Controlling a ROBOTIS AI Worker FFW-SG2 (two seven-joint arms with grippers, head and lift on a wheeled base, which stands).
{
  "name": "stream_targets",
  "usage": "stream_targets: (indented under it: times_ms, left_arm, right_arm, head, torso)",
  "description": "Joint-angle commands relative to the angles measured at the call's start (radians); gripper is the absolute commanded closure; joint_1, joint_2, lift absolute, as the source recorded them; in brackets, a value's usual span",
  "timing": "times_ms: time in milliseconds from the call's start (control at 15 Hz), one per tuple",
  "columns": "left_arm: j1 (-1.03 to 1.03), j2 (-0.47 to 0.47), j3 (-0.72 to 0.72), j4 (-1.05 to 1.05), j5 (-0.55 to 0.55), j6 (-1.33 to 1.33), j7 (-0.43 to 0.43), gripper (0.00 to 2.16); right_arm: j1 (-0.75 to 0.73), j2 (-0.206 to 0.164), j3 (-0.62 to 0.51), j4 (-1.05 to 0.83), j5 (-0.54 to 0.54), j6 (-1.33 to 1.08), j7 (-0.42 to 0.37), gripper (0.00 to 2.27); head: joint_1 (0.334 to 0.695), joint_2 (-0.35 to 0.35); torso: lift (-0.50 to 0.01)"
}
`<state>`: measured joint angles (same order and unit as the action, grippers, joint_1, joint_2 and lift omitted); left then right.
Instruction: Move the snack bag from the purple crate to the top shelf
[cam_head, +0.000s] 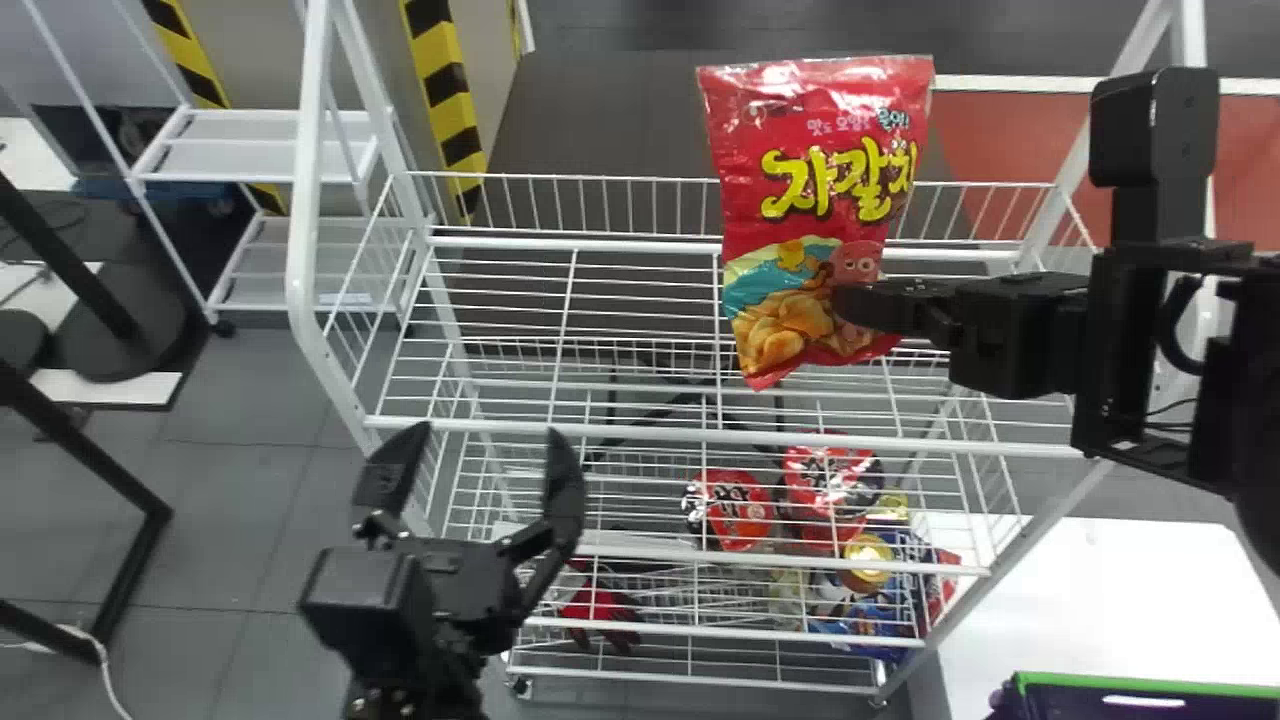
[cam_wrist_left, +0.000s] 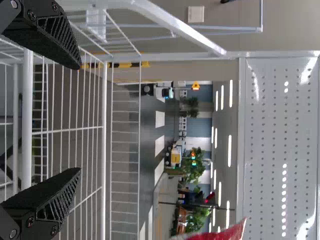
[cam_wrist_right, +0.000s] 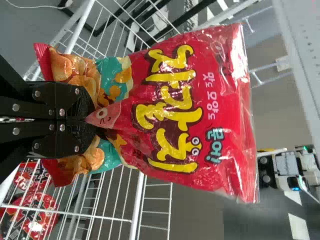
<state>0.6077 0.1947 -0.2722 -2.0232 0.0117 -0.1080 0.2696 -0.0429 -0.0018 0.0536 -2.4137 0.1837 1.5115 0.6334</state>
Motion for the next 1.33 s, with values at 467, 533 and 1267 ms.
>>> stream_targets:
  times_ms: [467,533,1267]
  left_arm:
    - [-0.025,0.005,0.005,0.055,0.008,0.015,-0.004,0.08]
    - [-0.025,0.005,0.007,0.058,0.008,0.012,-0.004,0.08]
    - [-0.088,0.005,0.034,0.184,0.065,-0.031,-0.013,0.08]
  right_arm:
    - [0.047,0.003,0.187,0.337,-0.092,-0.794,-0.231,1.66]
    - [0.049,0.003,0.189,0.404,-0.132,-0.892,-0.254,1.66]
    - [-0.212,0.003,0.276,1.087,-0.503,-1.362,-0.313,1.66]
  head:
    - [0.695,0.119]
    - [0.695,0.132]
    - [0.695,0.215]
  torso:
    - [0.000]
    - [0.000]
    - [0.000]
